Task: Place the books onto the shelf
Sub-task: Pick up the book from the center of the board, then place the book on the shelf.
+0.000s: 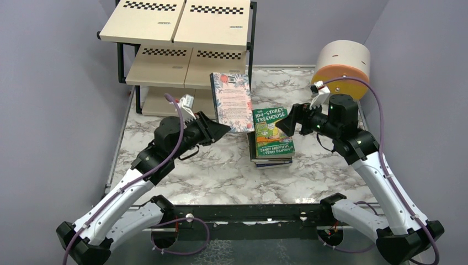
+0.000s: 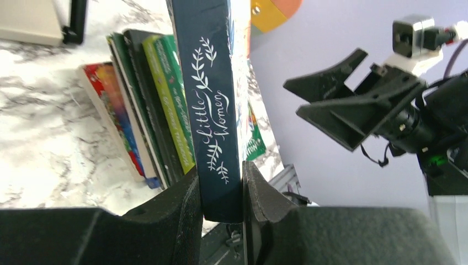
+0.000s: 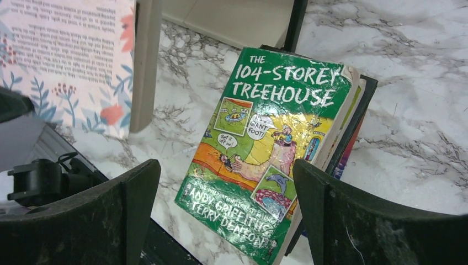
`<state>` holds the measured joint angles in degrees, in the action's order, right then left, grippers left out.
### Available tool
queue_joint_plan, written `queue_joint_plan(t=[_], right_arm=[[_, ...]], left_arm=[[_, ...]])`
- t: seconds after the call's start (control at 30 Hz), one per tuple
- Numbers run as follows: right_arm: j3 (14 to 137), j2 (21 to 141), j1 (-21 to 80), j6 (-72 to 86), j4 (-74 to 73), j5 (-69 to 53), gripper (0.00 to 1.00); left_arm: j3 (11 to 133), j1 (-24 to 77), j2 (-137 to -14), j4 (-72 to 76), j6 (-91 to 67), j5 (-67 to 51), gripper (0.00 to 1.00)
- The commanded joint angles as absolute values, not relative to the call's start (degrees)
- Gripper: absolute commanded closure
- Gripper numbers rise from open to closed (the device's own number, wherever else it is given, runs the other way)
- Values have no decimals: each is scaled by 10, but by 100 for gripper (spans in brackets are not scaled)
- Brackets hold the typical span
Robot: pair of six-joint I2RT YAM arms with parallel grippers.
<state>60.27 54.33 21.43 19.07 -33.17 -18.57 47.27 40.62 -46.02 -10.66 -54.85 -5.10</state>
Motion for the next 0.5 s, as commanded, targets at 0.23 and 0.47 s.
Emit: queue_joint_plan(t=[0.23, 0.47], right_arm=[[614, 541, 215, 166, -337, -174, 11], [603, 547, 215, 163, -330, -181, 11]], left_arm=[[512, 225, -534, 56, -548, -260, 100], [524, 134, -608, 202, -608, -373, 100]])
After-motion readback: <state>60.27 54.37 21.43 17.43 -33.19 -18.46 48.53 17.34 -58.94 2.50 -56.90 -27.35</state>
